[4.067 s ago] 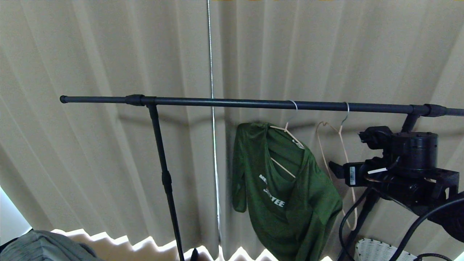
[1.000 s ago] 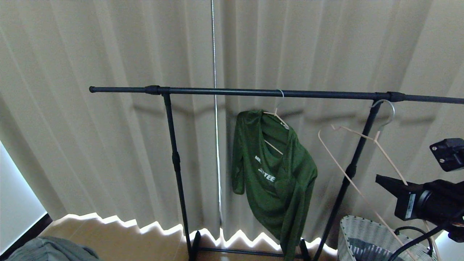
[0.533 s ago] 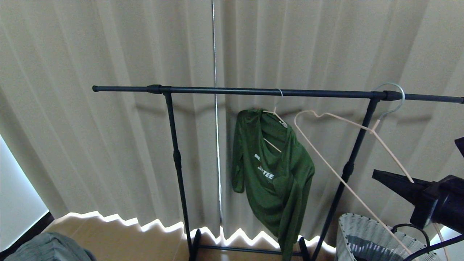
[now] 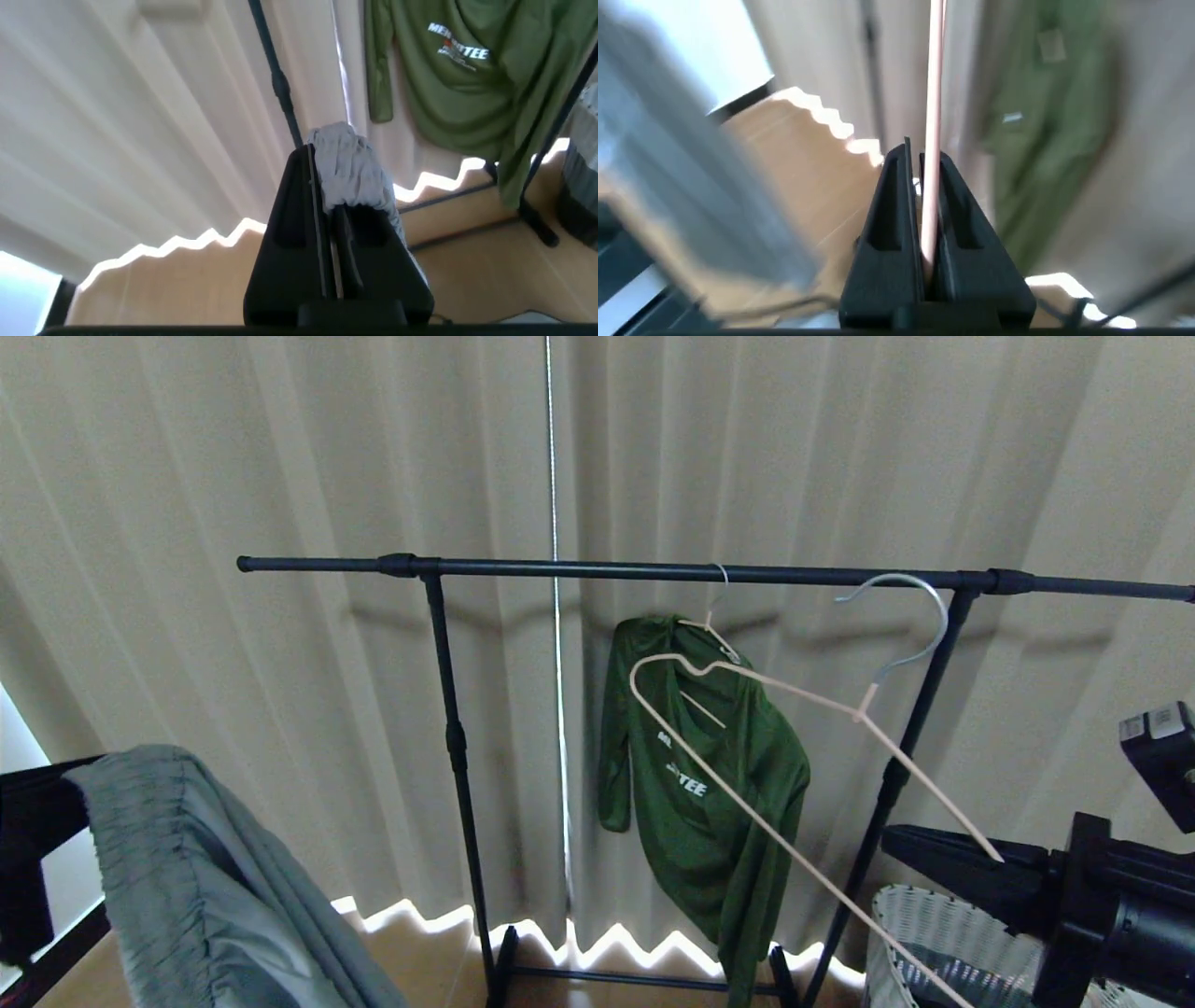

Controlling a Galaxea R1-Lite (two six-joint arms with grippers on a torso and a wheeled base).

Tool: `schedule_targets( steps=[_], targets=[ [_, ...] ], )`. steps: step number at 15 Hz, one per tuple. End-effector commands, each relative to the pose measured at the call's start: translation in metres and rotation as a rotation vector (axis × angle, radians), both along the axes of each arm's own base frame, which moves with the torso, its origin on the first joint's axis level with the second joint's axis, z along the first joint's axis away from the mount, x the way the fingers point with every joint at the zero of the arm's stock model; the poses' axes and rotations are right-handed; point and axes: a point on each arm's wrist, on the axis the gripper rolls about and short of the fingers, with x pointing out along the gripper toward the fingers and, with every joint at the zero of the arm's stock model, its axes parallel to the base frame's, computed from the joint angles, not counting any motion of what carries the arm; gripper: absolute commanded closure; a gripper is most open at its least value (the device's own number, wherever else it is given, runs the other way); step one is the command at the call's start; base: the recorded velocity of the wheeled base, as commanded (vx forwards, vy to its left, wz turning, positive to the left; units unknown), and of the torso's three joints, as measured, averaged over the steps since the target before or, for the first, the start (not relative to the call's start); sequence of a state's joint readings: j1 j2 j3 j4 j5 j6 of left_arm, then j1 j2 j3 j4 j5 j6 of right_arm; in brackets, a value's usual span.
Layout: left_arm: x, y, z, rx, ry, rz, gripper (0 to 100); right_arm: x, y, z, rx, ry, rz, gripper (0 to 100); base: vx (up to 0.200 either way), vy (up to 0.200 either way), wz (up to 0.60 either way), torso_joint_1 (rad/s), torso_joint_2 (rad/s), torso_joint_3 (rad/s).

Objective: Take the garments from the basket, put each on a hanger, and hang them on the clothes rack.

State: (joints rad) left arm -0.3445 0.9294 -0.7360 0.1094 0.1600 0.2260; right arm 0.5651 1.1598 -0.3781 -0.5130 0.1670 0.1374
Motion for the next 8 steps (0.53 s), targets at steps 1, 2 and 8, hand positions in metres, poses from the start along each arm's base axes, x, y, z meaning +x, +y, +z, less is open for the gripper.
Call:
schedule_targets(
  steps=[1,2,8],
  targets=[
    [0.045,-0.014,0.018,0.039,0.050,0.065,100,-0.003,0.021,-0.010,-0.028,0.051,0.117,100,0.000,0.000,0.00,0.000,0.00,0.000],
    [0.054,-0.017,0.021,0.050,0.053,0.088,100,-0.005,0.028,-0.010,-0.031,0.055,0.154,100,0.000,0.000,0.00,0.000,0.00,0.000],
    [0.118,-0.054,0.014,-0.029,0.143,0.183,100,-0.013,0.071,0.002,0.024,0.067,0.339,100,0.000,0.000,0.00,0.000,0.00,0.000]
  ],
)
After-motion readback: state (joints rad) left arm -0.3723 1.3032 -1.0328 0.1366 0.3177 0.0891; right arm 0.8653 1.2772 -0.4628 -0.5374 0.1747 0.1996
